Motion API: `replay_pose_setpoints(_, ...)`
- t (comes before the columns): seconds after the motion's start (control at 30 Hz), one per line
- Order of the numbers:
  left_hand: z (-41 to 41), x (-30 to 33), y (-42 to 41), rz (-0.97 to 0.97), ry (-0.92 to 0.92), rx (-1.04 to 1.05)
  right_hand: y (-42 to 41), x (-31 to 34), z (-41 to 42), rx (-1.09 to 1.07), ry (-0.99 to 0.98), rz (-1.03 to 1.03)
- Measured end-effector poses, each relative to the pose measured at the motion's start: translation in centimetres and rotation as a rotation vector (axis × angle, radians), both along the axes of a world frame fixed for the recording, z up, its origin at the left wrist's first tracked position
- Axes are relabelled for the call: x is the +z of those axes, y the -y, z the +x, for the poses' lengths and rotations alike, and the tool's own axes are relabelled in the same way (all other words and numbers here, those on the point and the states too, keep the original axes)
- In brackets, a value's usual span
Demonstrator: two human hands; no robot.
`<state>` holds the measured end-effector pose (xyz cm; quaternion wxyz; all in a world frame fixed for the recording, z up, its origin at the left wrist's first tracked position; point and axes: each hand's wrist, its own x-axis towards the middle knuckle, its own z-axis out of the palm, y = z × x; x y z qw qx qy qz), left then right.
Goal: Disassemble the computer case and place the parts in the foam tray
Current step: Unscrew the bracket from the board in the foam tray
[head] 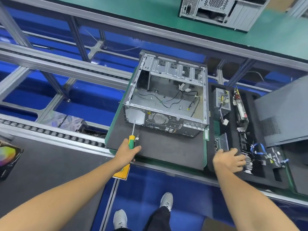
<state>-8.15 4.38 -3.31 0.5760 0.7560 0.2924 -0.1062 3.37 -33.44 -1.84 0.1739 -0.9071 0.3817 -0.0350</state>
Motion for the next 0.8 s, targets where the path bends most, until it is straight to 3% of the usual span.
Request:
replay_pose_setpoints(0.17,-1.7,0.7,-3.5,0.38,0.074,-0.101,-5.9,-0.4,-2.9,0.445,0.025,-0.016)
replay_pose_setpoints(0.37,-8.8,-0.7,-9.6,0.575,0.202,-0.14,-16.9,-2.4,-11.8,1.166,-0.039,0.018)
replay_pose_setpoints(0.5,-14.4,-2.9,-13.5,0.776,0.113,-0.281,-22.1,-3.2,-15.2,1.497,-0.178,0.025)
replay_pose_setpoints(0.63,-18.2,-5.4,-15.6,0.875,-0.116,-0.469,-25.1,-4.0,-17.1,1.637,-0.372,0.079)
replay_pose_setpoints(0.8,-20.1,-6.1,-15.1,0.818,-0.166,-0.344,-27.8,-4.6,-18.0,1.673,-0.554,0.018)
